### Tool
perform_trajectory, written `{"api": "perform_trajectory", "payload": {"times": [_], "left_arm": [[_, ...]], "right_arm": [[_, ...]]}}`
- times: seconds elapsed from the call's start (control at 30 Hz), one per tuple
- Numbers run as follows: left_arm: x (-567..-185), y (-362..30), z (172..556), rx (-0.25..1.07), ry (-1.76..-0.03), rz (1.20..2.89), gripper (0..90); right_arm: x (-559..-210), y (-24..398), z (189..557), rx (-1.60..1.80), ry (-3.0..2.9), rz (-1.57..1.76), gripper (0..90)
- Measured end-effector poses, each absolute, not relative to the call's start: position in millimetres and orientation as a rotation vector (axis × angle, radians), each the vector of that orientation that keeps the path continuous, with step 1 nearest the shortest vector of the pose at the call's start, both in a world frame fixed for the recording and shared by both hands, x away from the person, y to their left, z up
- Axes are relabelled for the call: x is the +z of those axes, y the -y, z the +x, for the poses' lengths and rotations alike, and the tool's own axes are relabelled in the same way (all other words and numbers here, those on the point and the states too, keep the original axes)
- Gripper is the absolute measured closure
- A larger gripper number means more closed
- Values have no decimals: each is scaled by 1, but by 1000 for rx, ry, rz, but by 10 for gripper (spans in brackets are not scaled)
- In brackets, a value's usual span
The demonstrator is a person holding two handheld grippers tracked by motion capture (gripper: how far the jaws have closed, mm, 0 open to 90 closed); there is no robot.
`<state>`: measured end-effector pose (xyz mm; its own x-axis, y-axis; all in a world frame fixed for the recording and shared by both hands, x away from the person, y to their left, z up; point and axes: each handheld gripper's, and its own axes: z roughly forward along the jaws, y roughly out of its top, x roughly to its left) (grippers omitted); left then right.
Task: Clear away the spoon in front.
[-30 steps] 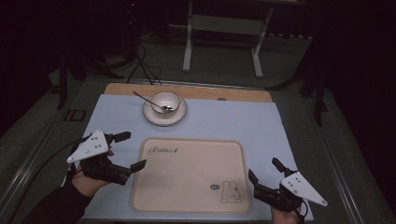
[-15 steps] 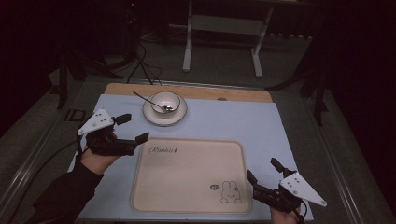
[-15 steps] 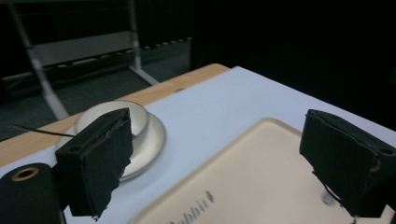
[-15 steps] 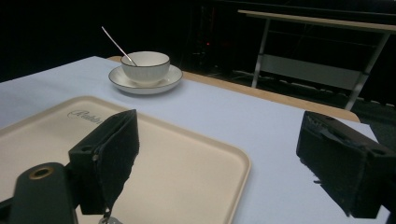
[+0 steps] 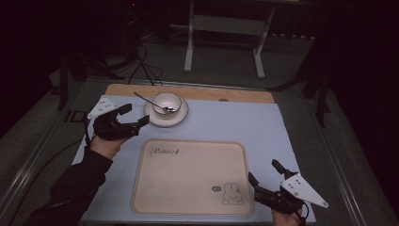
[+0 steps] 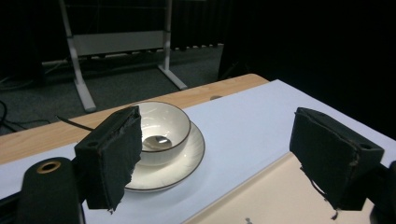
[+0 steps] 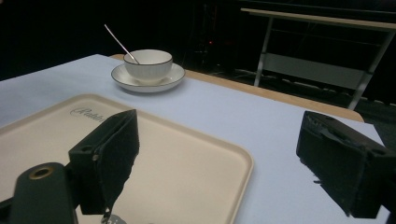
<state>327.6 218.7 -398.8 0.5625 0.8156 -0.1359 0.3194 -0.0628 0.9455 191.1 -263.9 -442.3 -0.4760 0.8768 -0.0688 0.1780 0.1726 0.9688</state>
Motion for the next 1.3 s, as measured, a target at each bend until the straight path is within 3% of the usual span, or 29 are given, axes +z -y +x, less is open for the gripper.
{"api": "perform_trajectory", "payload": {"times": [0.43,1.13,1.3], "left_arm": [[-423,-222,367,563,-1086,1566,230],[-465,-234,422,592,-1312,1494,230],[-470,-234,433,582,-1357,1451,273]], "right_arm": [[-442,264,191,1350,-1792,994,131],[-443,264,191,1356,-1806,990,132],[-443,264,191,1362,-1809,998,132]]}}
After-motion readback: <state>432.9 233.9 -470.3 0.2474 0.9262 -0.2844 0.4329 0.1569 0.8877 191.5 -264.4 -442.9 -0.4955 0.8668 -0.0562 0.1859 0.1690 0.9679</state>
